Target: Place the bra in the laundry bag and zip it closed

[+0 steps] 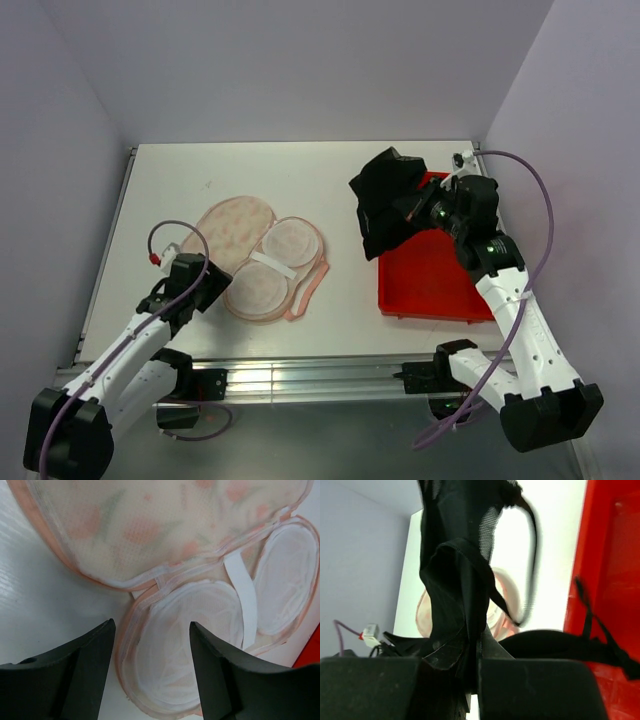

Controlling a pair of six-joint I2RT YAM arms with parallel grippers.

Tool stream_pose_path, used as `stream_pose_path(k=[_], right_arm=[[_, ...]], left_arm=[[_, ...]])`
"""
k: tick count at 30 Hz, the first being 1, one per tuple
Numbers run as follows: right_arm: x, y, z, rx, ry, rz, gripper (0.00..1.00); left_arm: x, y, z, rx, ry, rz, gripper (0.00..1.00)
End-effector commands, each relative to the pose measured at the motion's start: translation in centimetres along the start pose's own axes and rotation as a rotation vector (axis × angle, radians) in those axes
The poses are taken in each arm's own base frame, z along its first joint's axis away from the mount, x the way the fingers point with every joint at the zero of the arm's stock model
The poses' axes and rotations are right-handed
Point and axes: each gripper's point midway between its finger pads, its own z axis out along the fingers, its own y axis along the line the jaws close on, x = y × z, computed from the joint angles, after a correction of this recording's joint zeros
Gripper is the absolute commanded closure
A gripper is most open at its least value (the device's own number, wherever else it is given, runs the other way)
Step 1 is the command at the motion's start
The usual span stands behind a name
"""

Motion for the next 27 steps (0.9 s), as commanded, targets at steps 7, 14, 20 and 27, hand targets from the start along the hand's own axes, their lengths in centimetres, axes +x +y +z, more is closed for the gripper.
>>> stream_pose_path(k=[7, 14, 20, 27], right_arm=[[-1.5, 4.1, 0.8, -0.105, -0.017, -0.013, 1.00], [-1.4, 4.3, 1.2, -0.108, 0.004, -0.029, 1.00], [-1.3, 4.2, 1.7, -0.102, 0.024, -0.034, 1.00], [-0.3, 3.8, 3.0, -0.096, 0.048, -0.003, 1.00]], left_arm=[[1.5, -1.0, 0.7, 0.005, -0.082, -0.057, 0.39], [5.0, -3.6, 1.3, 0.053, -0.033, -0.046, 0.61], [7.9, -9.0, 1.6, 0.149, 0.016, -0.035, 0.68], [10.1, -14.6, 0.5, 0.268, 0.051, 0.028, 0.61]])
